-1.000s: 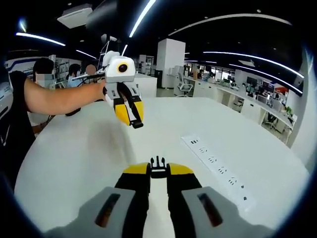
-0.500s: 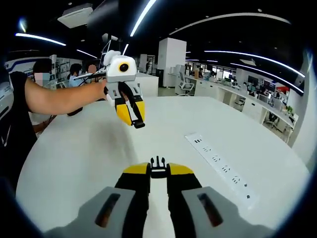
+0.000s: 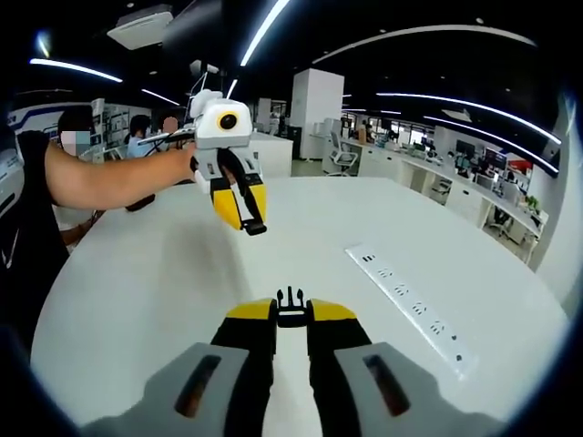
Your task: Snap the two parts of the plastic buckle together until the buckle closes and remains connected.
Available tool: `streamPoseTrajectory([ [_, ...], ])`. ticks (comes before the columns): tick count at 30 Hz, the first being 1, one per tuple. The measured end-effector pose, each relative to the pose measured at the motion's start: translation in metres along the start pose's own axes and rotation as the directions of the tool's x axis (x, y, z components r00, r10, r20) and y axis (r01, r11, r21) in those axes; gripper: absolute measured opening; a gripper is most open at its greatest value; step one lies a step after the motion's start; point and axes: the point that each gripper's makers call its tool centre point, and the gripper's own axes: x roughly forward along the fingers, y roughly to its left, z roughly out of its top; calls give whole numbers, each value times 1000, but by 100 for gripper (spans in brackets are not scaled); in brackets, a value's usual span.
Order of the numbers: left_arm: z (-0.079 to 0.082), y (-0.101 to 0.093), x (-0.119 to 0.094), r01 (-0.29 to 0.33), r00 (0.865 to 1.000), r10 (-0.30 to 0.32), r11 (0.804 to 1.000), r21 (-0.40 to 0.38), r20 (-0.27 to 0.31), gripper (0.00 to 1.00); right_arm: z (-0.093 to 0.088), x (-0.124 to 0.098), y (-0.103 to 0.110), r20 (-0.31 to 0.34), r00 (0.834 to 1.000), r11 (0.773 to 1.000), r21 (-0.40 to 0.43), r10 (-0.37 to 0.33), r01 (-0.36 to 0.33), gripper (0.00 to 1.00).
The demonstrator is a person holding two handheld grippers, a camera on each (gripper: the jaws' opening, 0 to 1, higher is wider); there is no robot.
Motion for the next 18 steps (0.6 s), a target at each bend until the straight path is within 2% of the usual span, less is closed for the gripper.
streamPoseTrajectory([
  [5,-2,-4,-1,6,1000,-6,1000,-7,-18,11,0,-2,1,5,1000,1000,5,-4,4,11],
  [18,-1,-7,-2,3,1000,-3,1000,-6,-12,11,0,-2,7,-3,1000,1000,-3,2,-2,11],
])
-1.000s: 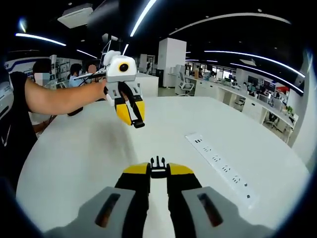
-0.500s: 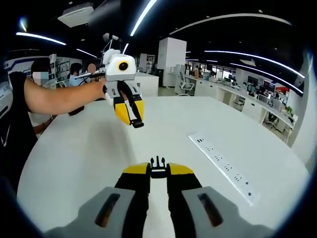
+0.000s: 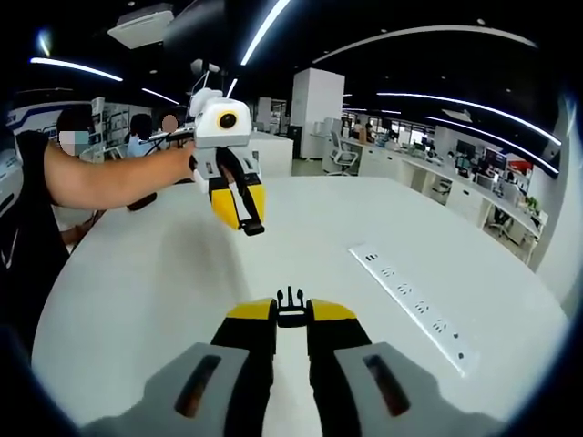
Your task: Snap the two parts of the plastic buckle together until the buckle closes and remains connected.
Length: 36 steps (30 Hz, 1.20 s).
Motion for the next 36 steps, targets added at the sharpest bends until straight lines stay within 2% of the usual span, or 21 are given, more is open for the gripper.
streamPoseTrajectory([
  [10,0,-6,-1,11,1000,-11,1000,-5,-1,11,-2,3,6,-3,1000,1000,0,10,-10,11],
  [36,7,-23,-7,11,1000,-11,1000,16,6,11,3,-11,19,1,1000,1000,-6,-10,10,11],
])
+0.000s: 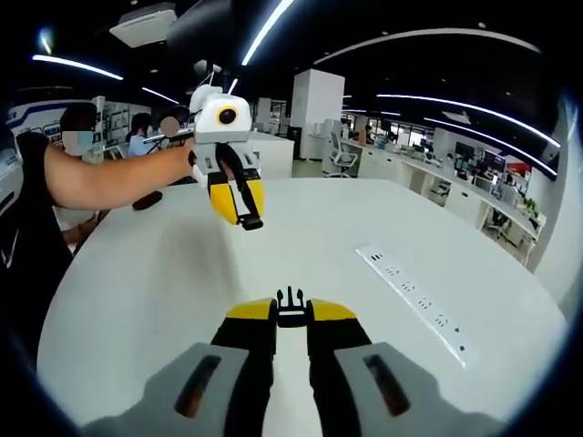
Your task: Snap the two parts of the plastic buckle together until the buckle closes and remains connected.
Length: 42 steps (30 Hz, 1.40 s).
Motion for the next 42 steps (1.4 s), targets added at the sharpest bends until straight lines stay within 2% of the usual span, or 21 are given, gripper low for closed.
streamPoseTrajectory([
  [42,-5,-26,-13,-3,1000,3,1000,10,3,11,7,-9,24,3,1000,1000,17,-5,5,11],
])
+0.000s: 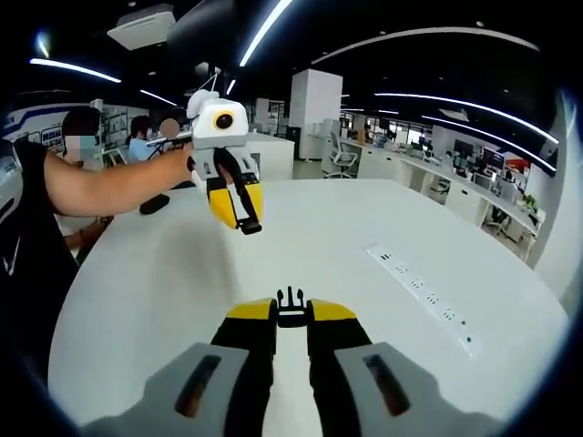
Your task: Snap the two parts of the plastic buckle together until the buckle closes and remains connected.
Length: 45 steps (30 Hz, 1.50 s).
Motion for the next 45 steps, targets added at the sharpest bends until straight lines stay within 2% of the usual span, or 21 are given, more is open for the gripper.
streamPoseTrajectory([
  [9,-6,-6,-2,0,1000,0,1000,-5,1,11,-5,-1,9,-1,1000,1000,9,3,-3,11],
  [36,-7,-22,-5,-18,1000,18,1000,16,-5,11,-2,-9,24,12,1000,1000,5,-6,6,11],
  [45,-12,-26,-4,-13,1000,14,1000,14,-13,11,-2,-11,31,8,1000,1000,-4,-5,5,11],
])
